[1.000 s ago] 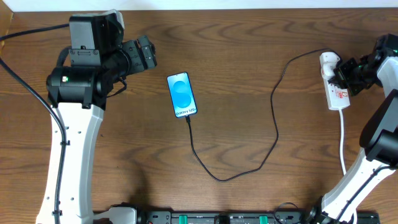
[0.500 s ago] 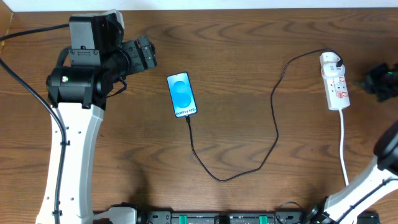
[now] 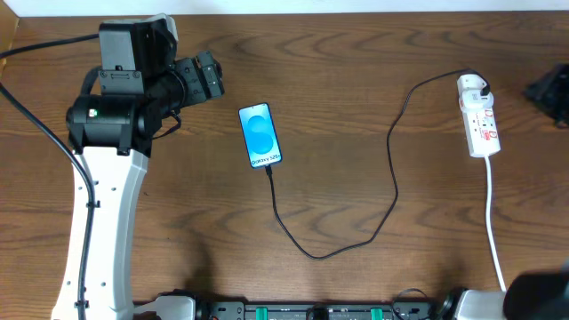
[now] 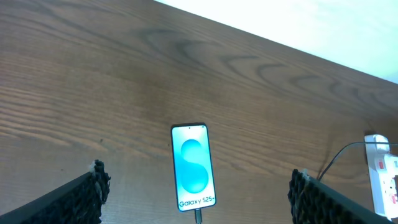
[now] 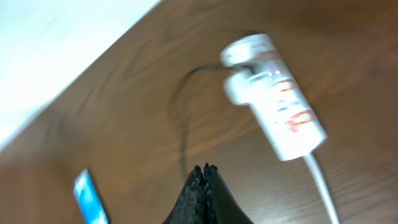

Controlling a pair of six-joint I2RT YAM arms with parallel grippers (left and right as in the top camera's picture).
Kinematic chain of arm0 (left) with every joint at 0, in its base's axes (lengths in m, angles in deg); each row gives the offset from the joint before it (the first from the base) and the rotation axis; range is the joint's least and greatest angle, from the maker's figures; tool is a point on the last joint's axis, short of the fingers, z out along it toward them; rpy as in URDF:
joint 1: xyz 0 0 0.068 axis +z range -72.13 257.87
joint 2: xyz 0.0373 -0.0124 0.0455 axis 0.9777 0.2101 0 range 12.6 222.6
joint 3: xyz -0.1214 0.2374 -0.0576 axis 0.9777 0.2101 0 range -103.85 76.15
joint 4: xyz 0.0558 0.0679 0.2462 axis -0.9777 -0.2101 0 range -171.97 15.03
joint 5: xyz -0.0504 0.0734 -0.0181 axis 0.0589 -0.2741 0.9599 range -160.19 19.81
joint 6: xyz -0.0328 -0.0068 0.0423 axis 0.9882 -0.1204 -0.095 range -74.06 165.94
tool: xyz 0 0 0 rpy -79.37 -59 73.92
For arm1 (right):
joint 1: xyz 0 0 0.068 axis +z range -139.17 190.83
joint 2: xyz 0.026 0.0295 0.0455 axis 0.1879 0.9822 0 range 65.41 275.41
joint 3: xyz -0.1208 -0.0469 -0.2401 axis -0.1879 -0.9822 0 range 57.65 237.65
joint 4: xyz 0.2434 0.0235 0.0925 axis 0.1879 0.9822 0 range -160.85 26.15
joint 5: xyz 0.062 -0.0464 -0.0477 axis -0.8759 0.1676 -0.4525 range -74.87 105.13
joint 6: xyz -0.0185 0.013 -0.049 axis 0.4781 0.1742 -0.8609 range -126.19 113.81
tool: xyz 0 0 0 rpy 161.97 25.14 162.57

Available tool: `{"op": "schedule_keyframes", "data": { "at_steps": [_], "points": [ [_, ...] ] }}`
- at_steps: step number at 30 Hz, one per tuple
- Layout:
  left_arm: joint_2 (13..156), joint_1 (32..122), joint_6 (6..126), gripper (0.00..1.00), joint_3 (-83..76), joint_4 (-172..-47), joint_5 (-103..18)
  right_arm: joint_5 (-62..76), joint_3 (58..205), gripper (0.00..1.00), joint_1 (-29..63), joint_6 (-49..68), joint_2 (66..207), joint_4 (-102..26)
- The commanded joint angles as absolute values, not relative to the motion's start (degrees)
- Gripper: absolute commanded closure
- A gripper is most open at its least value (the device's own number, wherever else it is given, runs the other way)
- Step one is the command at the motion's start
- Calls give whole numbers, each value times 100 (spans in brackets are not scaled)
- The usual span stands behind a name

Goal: Plug charger to phone and switch on socket

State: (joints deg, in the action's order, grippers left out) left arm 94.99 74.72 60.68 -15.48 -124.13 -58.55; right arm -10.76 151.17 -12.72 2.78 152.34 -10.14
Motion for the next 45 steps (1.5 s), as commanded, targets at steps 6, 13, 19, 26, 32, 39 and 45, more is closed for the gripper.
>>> {"op": "schedule_keyframes", "data": {
  "at_steps": [6,13,19,26,32,39,45],
  "points": [
    [9427,7496,6011,7,-1520,-12424,-5912,-110,15124,78,280,-629,13567,-282],
    [9427,7496,6011,7,-1520,-12424,-5912,-95,15124,1,595,-624,12778,430],
    [9427,7496,6013,7,-1520,-12424,-5912,159,15124,1,595,-631,12441,1016],
    [9427,7496,6011,7,-1520,-12424,-5912,181,15124,1,595,-631,12406,1403],
    [9427,7496,6011,7,-1520,-12424,-5912,434,15099,1,595,-629,12430,1143],
    [9427,7496,6013,7,-1520,-12424,-5912,904,14013,1,599,-631,12035,-404],
    [9427,7496,6011,7,-1520,-12424,-5912,926,11661,1,606,-703,10911,-2859]
  ]
}}
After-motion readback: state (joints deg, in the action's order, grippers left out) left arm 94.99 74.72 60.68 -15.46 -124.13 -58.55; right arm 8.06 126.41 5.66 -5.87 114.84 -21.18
